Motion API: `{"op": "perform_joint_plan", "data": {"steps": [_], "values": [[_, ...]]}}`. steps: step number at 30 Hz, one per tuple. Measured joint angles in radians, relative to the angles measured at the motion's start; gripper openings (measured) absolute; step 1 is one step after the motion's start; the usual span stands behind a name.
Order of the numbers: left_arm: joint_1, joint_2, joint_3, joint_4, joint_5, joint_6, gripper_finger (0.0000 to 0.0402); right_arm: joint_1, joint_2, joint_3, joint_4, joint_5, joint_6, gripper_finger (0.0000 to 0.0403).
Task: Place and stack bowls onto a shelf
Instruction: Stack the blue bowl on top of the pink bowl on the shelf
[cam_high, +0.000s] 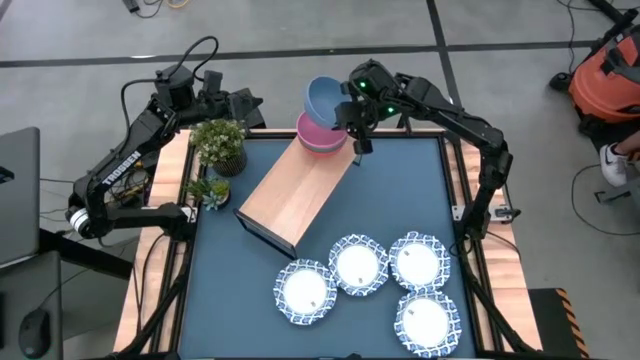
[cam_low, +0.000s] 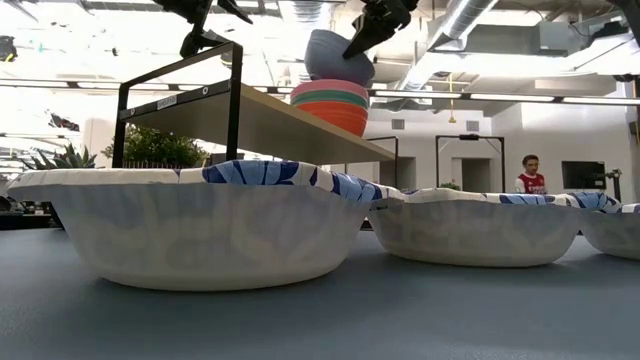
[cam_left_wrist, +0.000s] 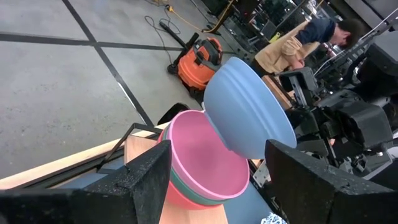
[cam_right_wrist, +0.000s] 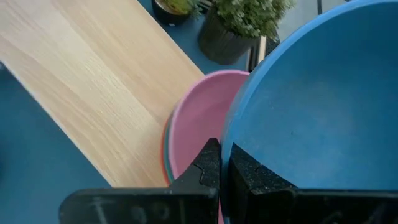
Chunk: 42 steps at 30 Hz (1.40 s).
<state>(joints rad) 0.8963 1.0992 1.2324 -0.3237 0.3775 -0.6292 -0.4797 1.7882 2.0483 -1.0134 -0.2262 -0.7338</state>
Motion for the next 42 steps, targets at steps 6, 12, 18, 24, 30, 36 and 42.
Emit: {"op": "perform_joint_plan", "data": {"steps": [6,12,18,24,30,36,42], "values": [[0.0,0.0,0.0,0.0,0.0,0.0,0.0243,0.0,0.0,-0.009,0.01,-0.015,0.0,0.0025],[0.0,0.0,0.0,0.0,0.0,0.0,0.0243,-0.007,0.001,-0.044,0.004,-0.012,-0.011,0.0025],[0.0,0.0,0.0,0.0,-0.011,0.0,0.0243,-0.007,0.001,-0.063,0.006,-0.011,-0.024,0.0025],[0.0,0.0,0.0,0.0,-0.027,0.004,0.0243,-0.007,0.001,-0.091,0.025,-0.011,-0.027,0.0025],[0.0,0.0,0.0,0.0,-0.029,0.004,0.0243,-0.007,0.0,-0.092,0.026,-0.012,-0.038,0.0025],[0.0,0.0,0.0,0.0,-0.045,0.004,0.0243,-0.008,0.0,-0.092,0.029,-0.012,-0.037,0.0052],[0.0,0.0,0.0,0.0,-0.045,0.004,0.0243,-0.006,0.0,-0.092,0.028,-0.012,-0.019,0.0117]]}}
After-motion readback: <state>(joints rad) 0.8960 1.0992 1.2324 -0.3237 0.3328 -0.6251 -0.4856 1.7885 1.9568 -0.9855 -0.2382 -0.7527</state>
